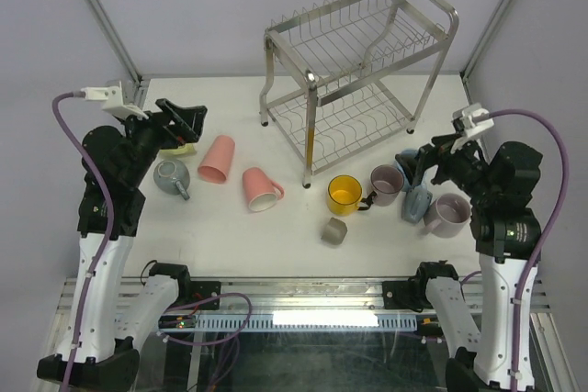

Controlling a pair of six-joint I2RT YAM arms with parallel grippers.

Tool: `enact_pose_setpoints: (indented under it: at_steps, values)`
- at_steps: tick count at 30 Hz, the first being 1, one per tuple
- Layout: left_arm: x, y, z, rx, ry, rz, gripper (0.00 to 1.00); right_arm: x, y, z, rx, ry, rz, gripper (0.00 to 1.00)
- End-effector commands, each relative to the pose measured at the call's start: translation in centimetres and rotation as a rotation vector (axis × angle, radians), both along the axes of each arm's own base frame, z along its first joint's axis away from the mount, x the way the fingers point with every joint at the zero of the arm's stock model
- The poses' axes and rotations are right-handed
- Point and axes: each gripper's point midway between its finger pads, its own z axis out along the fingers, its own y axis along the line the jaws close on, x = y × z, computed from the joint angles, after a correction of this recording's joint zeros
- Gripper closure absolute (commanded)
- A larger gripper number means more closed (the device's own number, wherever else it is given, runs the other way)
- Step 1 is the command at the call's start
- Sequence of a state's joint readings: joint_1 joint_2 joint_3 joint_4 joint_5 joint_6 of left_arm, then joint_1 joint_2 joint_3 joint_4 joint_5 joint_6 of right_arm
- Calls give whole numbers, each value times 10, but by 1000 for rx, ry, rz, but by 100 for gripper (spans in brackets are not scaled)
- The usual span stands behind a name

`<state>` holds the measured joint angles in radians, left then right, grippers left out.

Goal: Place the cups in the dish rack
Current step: Pick up the cup at the center of the board.

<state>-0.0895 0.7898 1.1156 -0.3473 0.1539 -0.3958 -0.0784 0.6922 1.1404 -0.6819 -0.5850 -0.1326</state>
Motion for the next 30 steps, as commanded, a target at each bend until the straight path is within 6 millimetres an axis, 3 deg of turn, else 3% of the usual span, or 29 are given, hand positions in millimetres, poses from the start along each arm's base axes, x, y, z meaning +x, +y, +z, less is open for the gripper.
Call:
enact_pose_setpoints:
  at_steps: [1,7,13,20,25,30]
  values:
    - [-1,4,-42,-65,102,31,1,-6,5,-23,-100,-58,84,0]
    - [-4,7,-93,-70,179,50,1,-16,20,-55,-132,-40,215,0]
    - [-2,4,-119,-88,211,35,1,-22,31,-72,-168,-30,351,0]
    - [6,-13,-148,-162,316,-41,2,-33,38,-84,-243,-40,488,0]
    - [4,-32,-164,-249,404,-124,12,-35,38,-99,-259,10,532,0]
    - [-12,-51,-186,-133,502,-65,15,-33,42,-110,-254,39,584,1]
